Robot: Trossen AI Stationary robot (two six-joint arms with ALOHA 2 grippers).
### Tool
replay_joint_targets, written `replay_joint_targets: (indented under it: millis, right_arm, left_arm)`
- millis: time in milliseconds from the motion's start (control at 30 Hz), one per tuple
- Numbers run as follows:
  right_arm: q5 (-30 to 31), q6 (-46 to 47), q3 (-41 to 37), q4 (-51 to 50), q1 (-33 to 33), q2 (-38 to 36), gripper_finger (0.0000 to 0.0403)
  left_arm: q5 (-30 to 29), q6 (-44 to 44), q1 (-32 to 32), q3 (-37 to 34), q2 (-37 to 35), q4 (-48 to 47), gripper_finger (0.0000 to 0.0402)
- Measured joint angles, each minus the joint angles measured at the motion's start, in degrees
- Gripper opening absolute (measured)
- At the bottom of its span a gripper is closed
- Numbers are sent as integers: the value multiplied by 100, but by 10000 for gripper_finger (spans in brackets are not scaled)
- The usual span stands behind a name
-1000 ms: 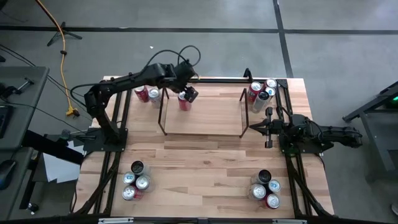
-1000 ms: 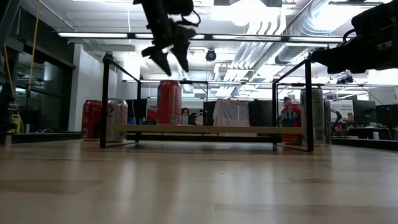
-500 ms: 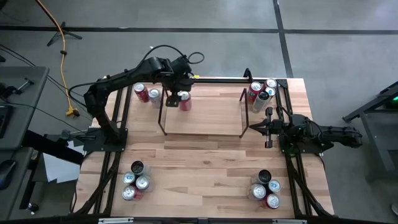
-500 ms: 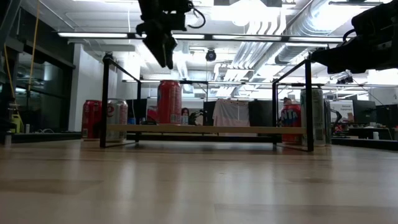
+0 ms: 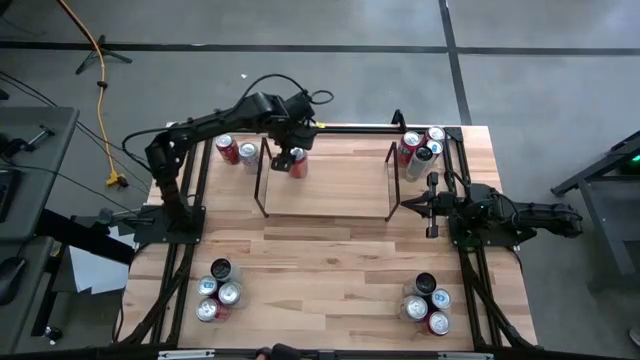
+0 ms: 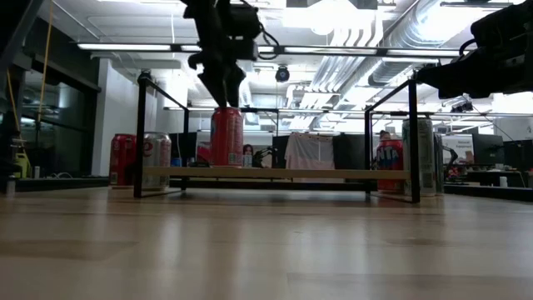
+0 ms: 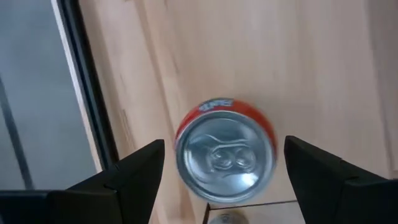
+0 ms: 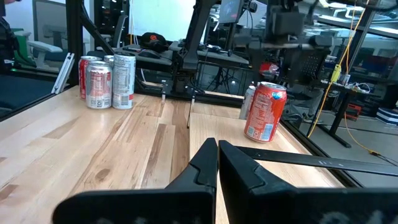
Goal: Place canned beverage on shelf
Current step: Put the top left red soda can on the shelf
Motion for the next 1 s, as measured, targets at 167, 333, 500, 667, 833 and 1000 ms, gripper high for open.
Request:
replay_joint_targets:
  millis: [167, 333, 500, 667, 833, 1000]
  right_arm:
    - [0, 0, -2, 0, 2, 0, 0]
    - [0, -1, -1, 0, 1, 0, 0]
    - [0, 0, -1, 0, 1, 0, 0]
    - [0, 0, 0, 0, 0, 0, 0]
    - [-1, 0, 0, 0, 0, 0, 0]
    - [-1, 0, -1, 0, 0, 0, 0]
  left_arm:
    - [-40, -128, 2, 0, 110, 27, 280]
    - [17, -107, 2, 3, 216, -13, 280]
    - [31, -151, 19, 11, 372, -4, 280]
    - [-70, -449, 17, 15, 465, 52, 280]
    - [-143, -896, 17, 15, 467, 88, 254]
    - [-241, -2032, 17, 9, 413, 76, 204]
